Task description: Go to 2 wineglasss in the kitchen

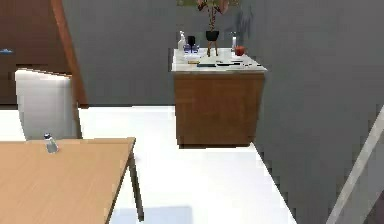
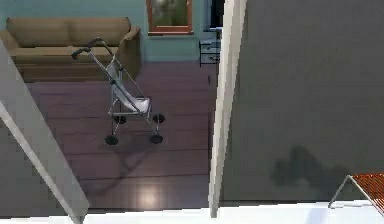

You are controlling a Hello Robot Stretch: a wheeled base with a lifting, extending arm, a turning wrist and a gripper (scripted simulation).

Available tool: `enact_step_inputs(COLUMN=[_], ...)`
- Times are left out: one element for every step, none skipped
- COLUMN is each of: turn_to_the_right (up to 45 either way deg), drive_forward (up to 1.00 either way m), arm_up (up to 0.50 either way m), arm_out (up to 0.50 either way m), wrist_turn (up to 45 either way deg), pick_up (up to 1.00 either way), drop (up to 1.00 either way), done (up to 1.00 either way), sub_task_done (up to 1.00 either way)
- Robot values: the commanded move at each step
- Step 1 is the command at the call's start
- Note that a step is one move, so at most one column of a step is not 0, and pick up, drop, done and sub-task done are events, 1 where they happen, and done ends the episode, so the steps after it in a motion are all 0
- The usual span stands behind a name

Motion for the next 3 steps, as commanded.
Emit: enact_step_inputs(turn_to_the_right=[0.0, -9.0, 0.0], drive_forward=[1.0, 0.0, 0.2], arm_up=[0.0, 0.0, 0.0], arm_out=[0.0, 0.0, 0.0], wrist_turn=[0.0, 0.0, 0.0], pick_up=[0.0, 0.0, 0.0], drop=[0.0, 0.0, 0.0], done=[0.0, 0.0, 0.0], sub_task_done=[0.0, 0.0, 0.0])
